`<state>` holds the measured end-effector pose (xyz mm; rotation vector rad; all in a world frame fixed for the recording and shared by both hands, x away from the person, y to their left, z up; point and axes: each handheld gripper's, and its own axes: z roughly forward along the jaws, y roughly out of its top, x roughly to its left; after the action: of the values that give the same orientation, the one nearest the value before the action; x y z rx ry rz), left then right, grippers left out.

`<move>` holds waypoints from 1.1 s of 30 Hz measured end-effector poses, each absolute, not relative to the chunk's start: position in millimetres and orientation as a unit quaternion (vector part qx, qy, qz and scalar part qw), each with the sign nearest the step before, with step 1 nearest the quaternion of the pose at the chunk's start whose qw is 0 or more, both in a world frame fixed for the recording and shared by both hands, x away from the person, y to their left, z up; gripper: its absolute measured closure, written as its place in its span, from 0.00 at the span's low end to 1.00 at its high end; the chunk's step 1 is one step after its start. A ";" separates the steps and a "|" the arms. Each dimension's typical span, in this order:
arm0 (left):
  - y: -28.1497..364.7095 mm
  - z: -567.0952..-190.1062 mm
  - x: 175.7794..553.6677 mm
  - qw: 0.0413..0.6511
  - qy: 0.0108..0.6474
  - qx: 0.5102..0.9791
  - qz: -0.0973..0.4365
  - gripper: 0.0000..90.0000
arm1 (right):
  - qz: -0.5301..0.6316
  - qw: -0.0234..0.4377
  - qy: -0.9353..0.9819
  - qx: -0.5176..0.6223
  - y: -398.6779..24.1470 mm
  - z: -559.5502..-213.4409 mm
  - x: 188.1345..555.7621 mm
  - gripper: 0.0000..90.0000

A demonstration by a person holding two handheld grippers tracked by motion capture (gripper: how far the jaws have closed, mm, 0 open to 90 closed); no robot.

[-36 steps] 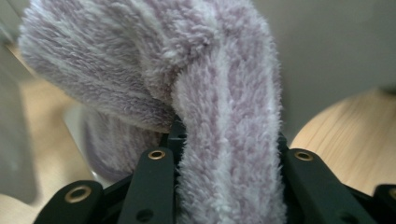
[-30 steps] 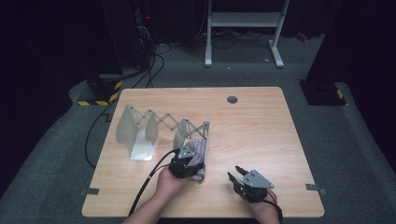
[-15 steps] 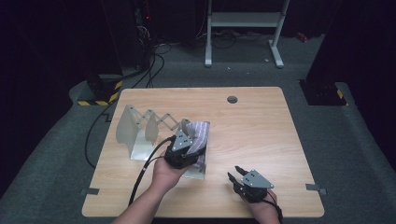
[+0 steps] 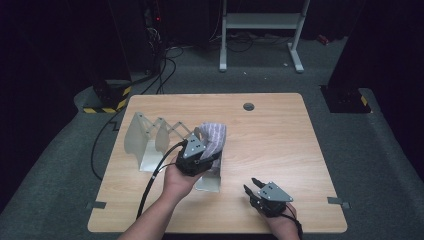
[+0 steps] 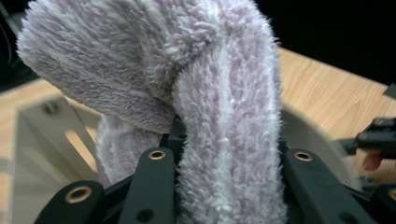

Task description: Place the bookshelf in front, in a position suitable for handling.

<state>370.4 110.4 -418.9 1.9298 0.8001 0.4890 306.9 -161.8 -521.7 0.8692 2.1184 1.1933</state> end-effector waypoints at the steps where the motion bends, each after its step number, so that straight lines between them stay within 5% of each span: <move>1: 109.9 -424.2 370.9 0.474 0.329 0.793 0.197 0.74 | 0.444 0.276 0.789 0.324 -161.7 -521.7 306.9 0.66; 18: 102.5 -510.4 378.7 0.392 0.363 0.836 0.122 0.74 | 0.443 0.275 0.790 0.324 -161.1 -521.7 306.7 0.66; 33: 114.9 -509.0 368.0 0.403 0.361 0.833 0.116 0.73 | 0.445 0.274 0.788 0.325 -161.9 -521.6 307.0 0.65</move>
<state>368.0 114.9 -509.0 2.1035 0.9126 0.2920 307.0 -161.9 -521.6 0.8755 2.1194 1.1982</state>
